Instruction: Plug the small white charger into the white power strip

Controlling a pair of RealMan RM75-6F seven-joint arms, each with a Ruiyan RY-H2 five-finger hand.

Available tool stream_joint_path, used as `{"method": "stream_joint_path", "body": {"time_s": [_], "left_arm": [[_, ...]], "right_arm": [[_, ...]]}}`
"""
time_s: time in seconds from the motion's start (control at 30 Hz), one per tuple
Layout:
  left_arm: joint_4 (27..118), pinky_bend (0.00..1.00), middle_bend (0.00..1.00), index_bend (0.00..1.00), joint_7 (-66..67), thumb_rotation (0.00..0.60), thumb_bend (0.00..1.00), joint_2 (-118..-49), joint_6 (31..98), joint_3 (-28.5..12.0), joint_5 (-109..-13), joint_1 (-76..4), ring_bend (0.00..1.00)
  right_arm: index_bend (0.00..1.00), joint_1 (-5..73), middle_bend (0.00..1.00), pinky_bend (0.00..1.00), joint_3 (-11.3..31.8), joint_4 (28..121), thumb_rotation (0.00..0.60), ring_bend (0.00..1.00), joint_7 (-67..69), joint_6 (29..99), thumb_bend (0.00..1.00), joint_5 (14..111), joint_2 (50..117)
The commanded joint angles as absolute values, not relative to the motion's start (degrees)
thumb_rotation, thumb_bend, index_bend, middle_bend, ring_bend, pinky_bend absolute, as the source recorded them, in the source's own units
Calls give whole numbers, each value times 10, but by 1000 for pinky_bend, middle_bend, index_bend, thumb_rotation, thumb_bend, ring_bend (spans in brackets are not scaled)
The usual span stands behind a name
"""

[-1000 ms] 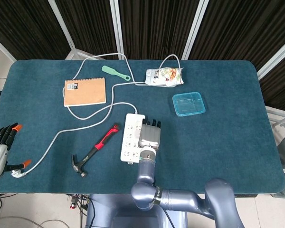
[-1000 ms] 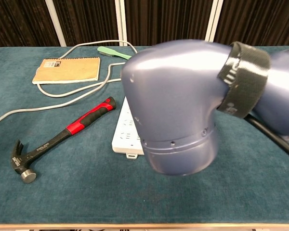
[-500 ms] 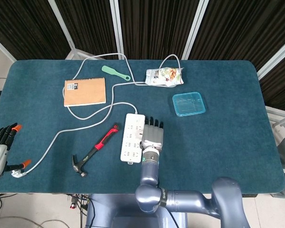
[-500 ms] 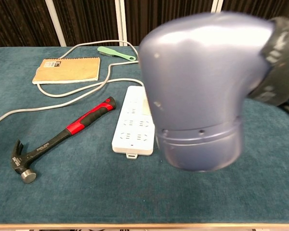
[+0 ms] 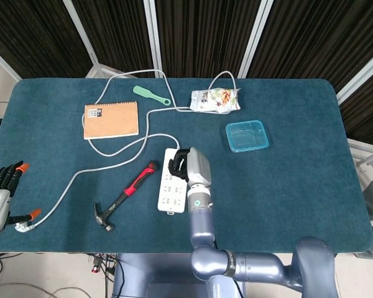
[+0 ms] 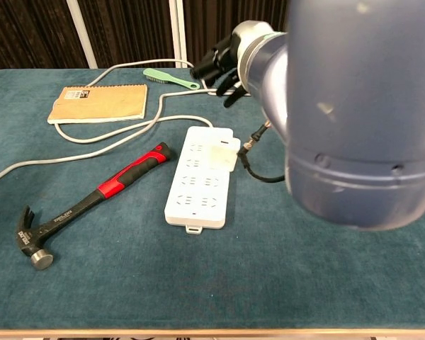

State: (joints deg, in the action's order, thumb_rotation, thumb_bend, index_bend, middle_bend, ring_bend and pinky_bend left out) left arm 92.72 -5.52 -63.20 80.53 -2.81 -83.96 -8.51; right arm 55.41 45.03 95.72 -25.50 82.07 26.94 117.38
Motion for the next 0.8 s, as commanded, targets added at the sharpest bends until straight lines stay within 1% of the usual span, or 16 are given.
{"method": "stream_joint_path", "body": {"time_s": [0.03, 0.13, 0.27, 0.43, 0.8], "left_arm": [[927, 0, 0, 0, -56, 600, 0, -632, 805, -28, -839, -85, 0], [927, 0, 0, 0, -58, 600, 0, -631, 804, -28, -839, -85, 0], [927, 0, 0, 0, -59, 600, 0, -631, 802, -28, -839, -86, 0], [927, 0, 0, 0, -59, 600, 0, -631, 802, -28, -839, -86, 0], [925, 0, 0, 0, -61, 600, 0, -632, 799, -30, -834, -87, 0]], "right_arm": [[874, 497, 859, 706, 496, 967, 600, 797, -95, 724, 676, 289, 1173], [878, 486, 863, 706, 511, 959, 600, 799, -43, 683, 689, 262, 1172], [879, 481, 863, 706, 523, 947, 600, 799, 0, 658, 689, 235, 1173], [878, 487, 863, 706, 520, 928, 600, 799, 20, 648, 701, 222, 1177], [878, 516, 863, 706, 518, 879, 600, 799, 51, 660, 710, 192, 1204]]}}
